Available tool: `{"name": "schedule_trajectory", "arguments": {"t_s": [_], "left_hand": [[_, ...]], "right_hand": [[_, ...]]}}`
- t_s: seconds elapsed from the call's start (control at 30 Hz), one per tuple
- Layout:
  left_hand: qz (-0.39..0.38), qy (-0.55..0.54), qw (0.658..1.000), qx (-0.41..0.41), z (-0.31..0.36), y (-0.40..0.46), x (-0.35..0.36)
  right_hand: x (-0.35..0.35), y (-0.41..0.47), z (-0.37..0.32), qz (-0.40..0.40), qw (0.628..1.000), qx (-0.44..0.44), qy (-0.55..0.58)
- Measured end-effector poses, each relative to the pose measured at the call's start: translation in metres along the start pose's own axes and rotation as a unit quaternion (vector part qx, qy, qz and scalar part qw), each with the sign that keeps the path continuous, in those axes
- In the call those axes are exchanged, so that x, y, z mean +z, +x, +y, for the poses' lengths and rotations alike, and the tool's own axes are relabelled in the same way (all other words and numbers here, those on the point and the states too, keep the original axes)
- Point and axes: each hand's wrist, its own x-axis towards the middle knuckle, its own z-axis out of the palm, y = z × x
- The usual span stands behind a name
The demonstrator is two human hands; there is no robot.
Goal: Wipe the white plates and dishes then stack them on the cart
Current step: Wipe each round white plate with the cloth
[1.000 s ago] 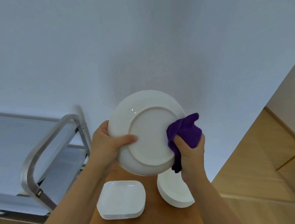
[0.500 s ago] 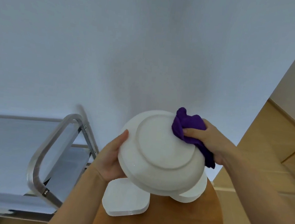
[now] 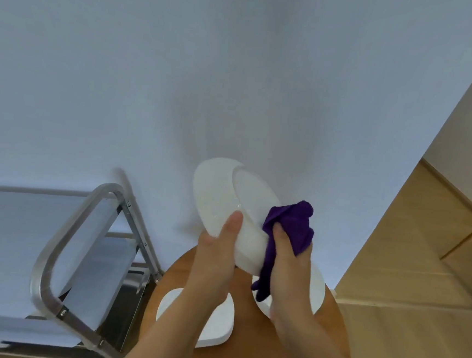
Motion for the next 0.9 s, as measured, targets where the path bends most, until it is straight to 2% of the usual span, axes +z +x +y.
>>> {"name": "schedule_trajectory", "arguments": {"t_s": [0.13,0.23,0.33,0.43,0.5,0.57,0.6,0.63,0.7,0.73,0.83,0.87,0.9], "left_hand": [[-0.007,0.091,0.994,0.055,-0.002,-0.005,-0.004],[-0.092,0.138,0.983,0.077,-0.002,-0.016,-0.009],[-0.159,0.289,0.938,0.107,-0.011,-0.027,-0.011],[-0.183,0.342,0.914,0.122,-0.008,-0.016,-0.017],[-0.192,0.402,0.885,0.136,-0.007,-0.007,-0.022],[-0.195,0.468,0.849,0.15,-0.006,-0.002,-0.025],[-0.201,0.51,0.82,0.165,-0.005,0.0,-0.026],[-0.207,0.567,0.774,0.192,-0.005,0.002,-0.027],[-0.212,0.676,0.657,0.257,-0.004,0.005,-0.026],[-0.211,0.707,0.614,0.28,-0.006,0.005,-0.025],[-0.217,0.755,0.55,0.284,-0.015,0.001,-0.016],[-0.225,0.765,0.536,0.276,-0.018,-0.001,-0.014],[-0.226,0.767,0.541,0.258,-0.02,-0.001,-0.015]], "right_hand": [[0.009,0.0,-0.002,-0.035,0.999,0.009,-0.033],[0.003,0.027,-0.023,-0.062,0.996,0.057,-0.026],[0.007,0.037,-0.032,-0.13,0.984,0.118,0.008],[0.008,0.036,-0.028,-0.157,0.978,0.121,0.069],[0.005,0.036,-0.027,-0.158,0.976,0.11,0.098],[0.001,0.036,-0.028,-0.171,0.974,0.094,0.11],[0.0,0.035,-0.029,-0.176,0.973,0.089,0.117],[-0.002,0.034,-0.029,-0.175,0.973,0.09,0.124],[-0.007,0.034,-0.029,-0.154,0.974,0.108,0.124],[-0.009,0.034,-0.028,-0.142,0.977,0.118,0.106],[-0.014,0.034,-0.02,-0.091,0.984,0.144,0.054],[-0.016,0.034,-0.016,-0.072,0.985,0.147,0.055],[-0.019,0.034,-0.012,-0.06,0.985,0.147,0.065]]}}
